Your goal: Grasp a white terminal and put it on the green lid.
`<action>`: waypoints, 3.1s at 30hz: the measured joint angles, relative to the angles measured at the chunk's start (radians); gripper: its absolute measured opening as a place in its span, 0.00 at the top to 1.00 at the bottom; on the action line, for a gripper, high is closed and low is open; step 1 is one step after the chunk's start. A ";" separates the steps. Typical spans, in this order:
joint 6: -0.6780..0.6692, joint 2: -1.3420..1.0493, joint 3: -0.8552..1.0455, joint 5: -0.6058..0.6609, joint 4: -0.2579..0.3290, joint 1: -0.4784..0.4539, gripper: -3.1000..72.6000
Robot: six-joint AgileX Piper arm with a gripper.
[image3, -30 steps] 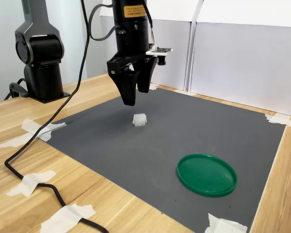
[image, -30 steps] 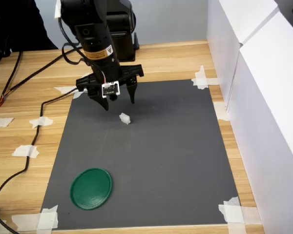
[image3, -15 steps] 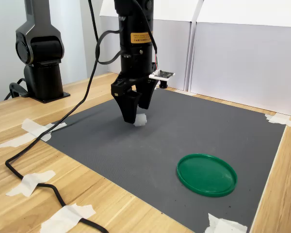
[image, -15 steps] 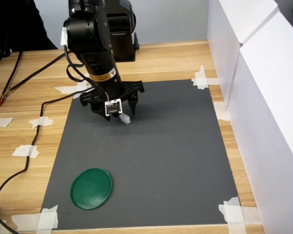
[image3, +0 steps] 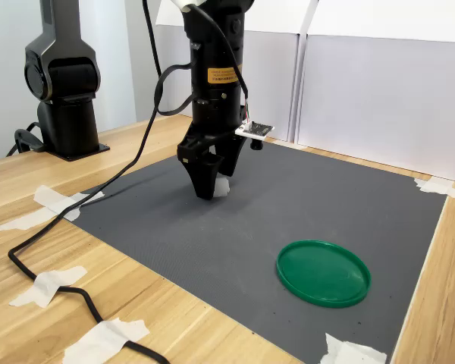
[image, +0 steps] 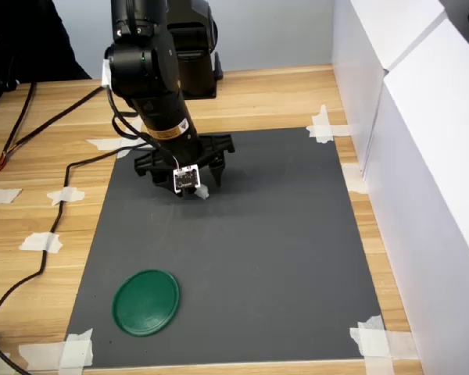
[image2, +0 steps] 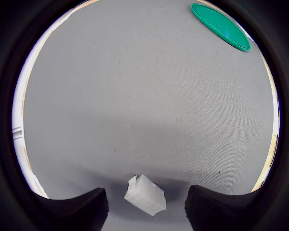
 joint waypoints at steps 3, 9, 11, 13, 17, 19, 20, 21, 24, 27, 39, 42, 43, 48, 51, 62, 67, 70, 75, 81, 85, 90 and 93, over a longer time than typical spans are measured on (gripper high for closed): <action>-0.001 0.002 0.000 0.000 0.000 0.000 0.16; -0.001 0.002 0.000 0.000 0.000 0.000 0.38; -0.001 0.002 0.000 -0.004 0.000 0.000 0.46; -0.001 0.002 0.000 -0.011 -0.001 0.000 0.55; -0.001 0.002 -0.001 -0.015 -0.008 0.002 0.59; -0.003 0.002 -0.001 -0.015 -0.009 0.002 0.59; -0.003 0.002 -0.001 -0.015 -0.010 0.002 0.59; -0.006 0.002 -0.001 -0.015 -0.010 0.002 0.59; -0.007 0.002 -0.001 -0.015 -0.012 0.003 0.59; -0.008 -0.001 -0.001 -0.015 -0.019 0.003 0.59; -0.045 -0.003 -0.214 0.081 -0.038 -0.043 0.59; -0.048 0.032 -0.291 0.104 -0.045 -0.077 0.59; -0.050 0.050 -0.320 0.115 -0.052 -0.086 0.59; -0.055 0.152 -0.469 0.154 -0.075 -0.110 0.59; -0.059 0.219 -0.555 0.163 -0.078 -0.113 0.59; -0.059 0.439 -0.787 0.203 -0.080 -0.114 0.59; -0.059 0.452 -0.801 0.213 -0.082 -0.114 0.59; -0.059 0.453 -0.801 0.214 -0.080 -0.114 0.59; -0.060 0.453 -0.801 0.214 -0.080 -0.114 0.59; -0.063 0.453 -0.801 0.214 -0.080 -0.114 0.39; -0.054 0.453 -0.801 0.190 -0.083 -0.114 0.23; -0.042 0.451 -0.801 0.188 -0.102 -0.114 0.15; -0.040 0.431 -0.800 0.187 -0.104 -0.114 0.14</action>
